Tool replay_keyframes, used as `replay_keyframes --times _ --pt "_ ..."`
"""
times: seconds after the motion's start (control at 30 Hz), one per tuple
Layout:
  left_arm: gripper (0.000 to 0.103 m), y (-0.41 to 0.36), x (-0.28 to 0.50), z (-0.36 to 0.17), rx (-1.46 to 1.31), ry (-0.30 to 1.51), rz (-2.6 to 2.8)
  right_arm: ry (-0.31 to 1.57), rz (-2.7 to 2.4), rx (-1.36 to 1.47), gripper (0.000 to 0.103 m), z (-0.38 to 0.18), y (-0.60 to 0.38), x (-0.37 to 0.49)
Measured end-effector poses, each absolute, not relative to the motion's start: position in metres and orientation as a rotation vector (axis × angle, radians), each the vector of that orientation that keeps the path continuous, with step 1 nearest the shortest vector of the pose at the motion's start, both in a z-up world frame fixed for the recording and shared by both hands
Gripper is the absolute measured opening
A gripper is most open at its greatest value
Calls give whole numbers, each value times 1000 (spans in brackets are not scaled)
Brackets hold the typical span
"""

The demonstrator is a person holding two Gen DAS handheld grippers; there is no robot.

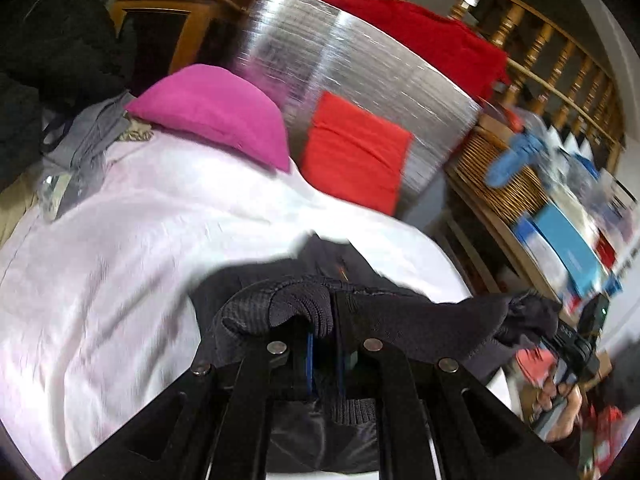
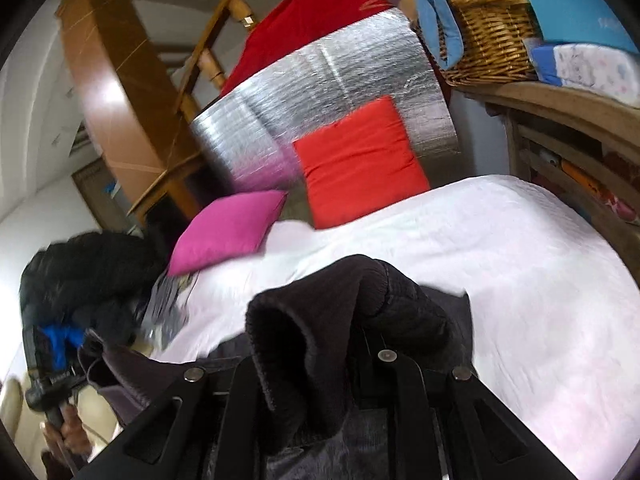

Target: Fold large clothes

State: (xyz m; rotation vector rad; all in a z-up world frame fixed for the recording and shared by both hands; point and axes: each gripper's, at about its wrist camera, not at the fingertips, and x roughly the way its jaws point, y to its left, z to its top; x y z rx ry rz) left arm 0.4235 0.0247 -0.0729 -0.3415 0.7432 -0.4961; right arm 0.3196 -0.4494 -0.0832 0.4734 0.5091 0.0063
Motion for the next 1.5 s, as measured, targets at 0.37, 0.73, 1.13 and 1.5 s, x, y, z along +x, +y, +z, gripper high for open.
replay_keyframes --times 0.37,0.73,1.13,1.5 --pt "9 -24 578 -181 -427 904 -355 613 -109 542 17 -164 -492 470" --pt "37 -33 586 -224 -439 952 -344 617 -7 917 91 -227 -552 496" --pt "87 4 471 -169 -285 847 -158 603 -120 760 95 -187 -545 373" --pt "87 47 444 -223 -407 1015 -44 761 -136 767 95 -226 -545 348"
